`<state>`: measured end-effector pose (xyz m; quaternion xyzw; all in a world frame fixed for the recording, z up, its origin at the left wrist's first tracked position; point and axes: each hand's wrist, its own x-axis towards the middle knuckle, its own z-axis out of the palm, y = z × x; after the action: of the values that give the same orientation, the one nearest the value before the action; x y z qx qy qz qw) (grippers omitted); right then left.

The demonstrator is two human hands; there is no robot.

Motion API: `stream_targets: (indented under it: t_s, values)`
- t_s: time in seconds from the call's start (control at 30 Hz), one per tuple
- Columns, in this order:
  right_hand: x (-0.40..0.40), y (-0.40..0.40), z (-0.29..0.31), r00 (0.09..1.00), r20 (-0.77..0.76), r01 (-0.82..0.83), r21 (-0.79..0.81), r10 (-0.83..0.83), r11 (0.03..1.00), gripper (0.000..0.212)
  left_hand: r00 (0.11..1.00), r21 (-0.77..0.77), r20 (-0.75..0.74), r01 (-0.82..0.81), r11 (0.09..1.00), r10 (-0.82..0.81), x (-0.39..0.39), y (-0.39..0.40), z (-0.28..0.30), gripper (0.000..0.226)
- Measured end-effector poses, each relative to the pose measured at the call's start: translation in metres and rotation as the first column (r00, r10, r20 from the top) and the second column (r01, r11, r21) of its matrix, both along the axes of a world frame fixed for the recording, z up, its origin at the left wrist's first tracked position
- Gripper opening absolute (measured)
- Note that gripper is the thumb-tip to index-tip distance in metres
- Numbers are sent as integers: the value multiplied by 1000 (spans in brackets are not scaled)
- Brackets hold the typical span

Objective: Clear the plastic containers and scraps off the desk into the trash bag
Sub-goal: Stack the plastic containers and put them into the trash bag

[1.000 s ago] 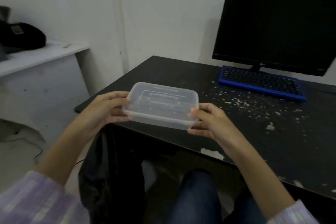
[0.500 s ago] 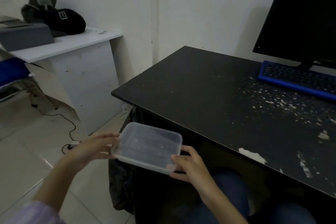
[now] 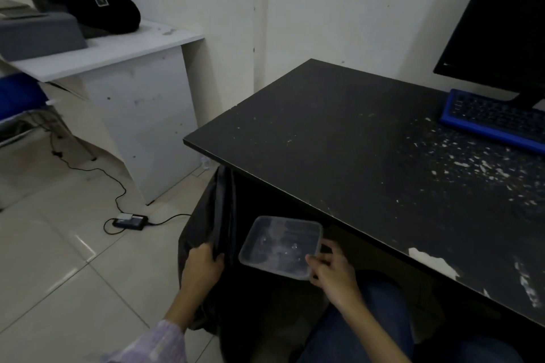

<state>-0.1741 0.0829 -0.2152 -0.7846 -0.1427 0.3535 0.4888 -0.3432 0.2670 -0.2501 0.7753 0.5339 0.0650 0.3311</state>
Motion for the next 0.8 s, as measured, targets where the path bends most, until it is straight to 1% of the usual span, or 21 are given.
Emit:
stream_targets:
  t_s: [0.1,0.13,0.23,0.3,0.37,0.43,0.57,0.67,0.7,0.77,0.8]
  values:
    - [-3,16,-7,997,60,-48,-37,50,998,52,997,17,79,-17,1000,15,-7,-5,12,13]
    - [-6,23,-7,995,81,-62,-37,65,997,52,996,14,93,-16,1000,15,-9,-7,16,11]
    - [-21,46,-2,975,178,-122,-48,129,991,52,993,-6,119,-12,1000,13,-14,-5,23,20]
    - [-32,64,-1,949,181,-244,-92,258,965,52,988,-47,150,-16,999,23,-15,-4,27,24]
    - [-43,75,0,878,136,-434,-180,459,883,50,983,-72,182,-8,997,21,-15,-6,31,23]
    - [-48,78,1,819,114,-526,-244,563,815,48,980,-86,196,0,996,17,-13,-9,34,22]
    - [-46,72,-4,798,144,-540,-263,586,800,45,978,-93,207,-16,996,35,-11,-10,34,25]
    - [-38,63,-4,797,180,-533,-242,577,811,42,987,-50,163,-2,999,10,-10,-14,34,29]
    - [-34,59,-3,797,191,-530,-232,572,816,41,988,-26,157,13,1000,-8,-8,-16,35,25]
    - [-29,53,-1,795,234,-520,-213,560,827,39,986,-1,161,34,999,-33,-5,-20,38,8]
    - [-27,50,2,793,265,-509,-206,549,835,39,985,2,167,39,999,-39,-3,-22,41,10]
